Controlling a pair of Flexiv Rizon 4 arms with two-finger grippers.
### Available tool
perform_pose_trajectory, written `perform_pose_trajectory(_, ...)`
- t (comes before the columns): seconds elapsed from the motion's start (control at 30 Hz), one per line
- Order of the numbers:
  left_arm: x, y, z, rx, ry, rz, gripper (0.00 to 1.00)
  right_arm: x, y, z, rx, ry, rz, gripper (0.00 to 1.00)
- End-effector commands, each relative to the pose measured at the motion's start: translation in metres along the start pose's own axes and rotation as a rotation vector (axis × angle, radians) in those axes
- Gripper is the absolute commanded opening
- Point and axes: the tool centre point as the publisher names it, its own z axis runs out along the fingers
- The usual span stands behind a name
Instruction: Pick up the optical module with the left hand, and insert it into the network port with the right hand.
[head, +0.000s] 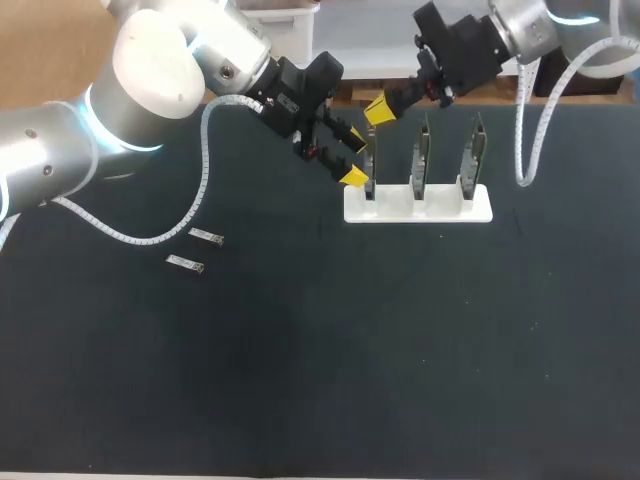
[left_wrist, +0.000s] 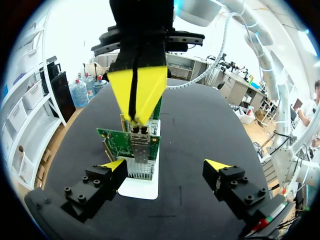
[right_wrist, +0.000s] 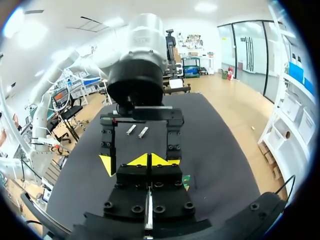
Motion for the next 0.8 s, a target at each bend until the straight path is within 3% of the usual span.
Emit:
perform_pose_trajectory(0.03, -0.001, 0.001, 0.0, 0.002, 0.005, -0.003, 1.0, -0.004, 0.008, -0.012, 0.006, -0.041, -0.004, 0.0)
perform_pose_trajectory(0.37, -0.001, 0.001, 0.0, 0.002, 0.005, -0.003, 1.0, -0.013, 0.014, -0.048, 0.032, -0.1, -0.03, 0.0)
perform_pose_trajectory(0.8, -0.001, 0.001, 0.0, 0.002, 0.005, -0.003, 1.0, 0.023, 0.027, -0.088, 0.07, -0.05, -0.01, 0.0)
